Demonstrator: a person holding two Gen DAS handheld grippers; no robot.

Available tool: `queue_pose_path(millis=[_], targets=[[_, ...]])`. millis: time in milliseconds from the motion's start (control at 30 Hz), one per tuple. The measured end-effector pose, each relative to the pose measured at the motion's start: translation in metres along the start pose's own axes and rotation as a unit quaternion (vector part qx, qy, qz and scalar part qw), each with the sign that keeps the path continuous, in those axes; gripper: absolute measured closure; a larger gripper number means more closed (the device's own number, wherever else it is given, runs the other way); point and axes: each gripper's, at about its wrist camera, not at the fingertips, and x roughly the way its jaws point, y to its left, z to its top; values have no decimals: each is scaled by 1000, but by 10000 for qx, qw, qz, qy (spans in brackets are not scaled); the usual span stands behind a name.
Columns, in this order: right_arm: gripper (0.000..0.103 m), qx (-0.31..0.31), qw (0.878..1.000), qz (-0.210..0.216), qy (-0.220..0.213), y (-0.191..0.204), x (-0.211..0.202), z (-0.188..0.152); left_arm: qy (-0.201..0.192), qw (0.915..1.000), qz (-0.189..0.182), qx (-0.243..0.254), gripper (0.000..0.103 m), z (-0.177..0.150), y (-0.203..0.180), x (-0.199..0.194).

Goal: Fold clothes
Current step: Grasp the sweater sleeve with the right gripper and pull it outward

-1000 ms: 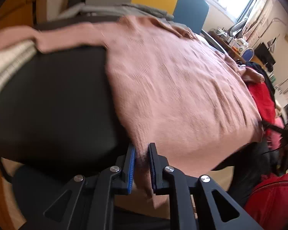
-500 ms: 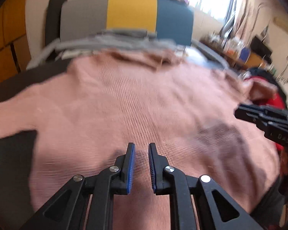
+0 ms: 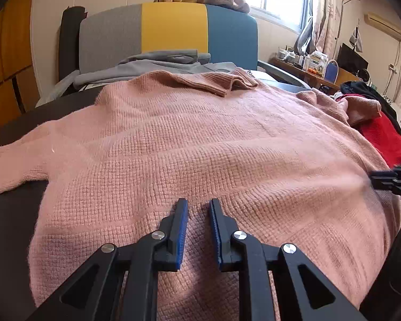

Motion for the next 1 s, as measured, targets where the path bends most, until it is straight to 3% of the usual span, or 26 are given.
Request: queue_pose_path(millis=[167,233,300,367,500,567,633,733,800,933,1000], targets=[[80,304,9993,37,-203,-16,-22,-15,174,9996,60,209,86,12,-16,-10],[80,296,9985,-81,-458,-17,-29,-8,10,9993,-124,346,86,22,-33,-22],[81,541,9959,-242,-690,-26,-32,8,-264,9970,-423,596,86,39,-67,-31],[84,756,9932,-389,-795,-39,-25,29,-258,9938,-637,875,85,49,-99,-24],[85,717,9934,-669,-589,-55,17,68,217,9842,-779,1575,85,39,-151,9],[85,816,9930,-777,-364,-70,35,77,232,9819,-741,1728,84,22,-158,18],[87,953,9914,-884,-132,-87,52,84,77,9843,-806,1569,84,16,-151,15],[103,1332,9852,-1061,-198,-116,53,80,70,9868,-976,1292,83,12,-140,15],[103,1584,9804,-1129,-308,-130,52,73,41,9873,-1011,1224,82,10,-137,14],[103,1706,9815,-712,-490,-132,39,69,-9,9877,-1029,1181,82,8,-135,14],[93,1654,9816,-572,-758,-127,19,67,-16,9879,-1062,1134,82,8,-134,15]])
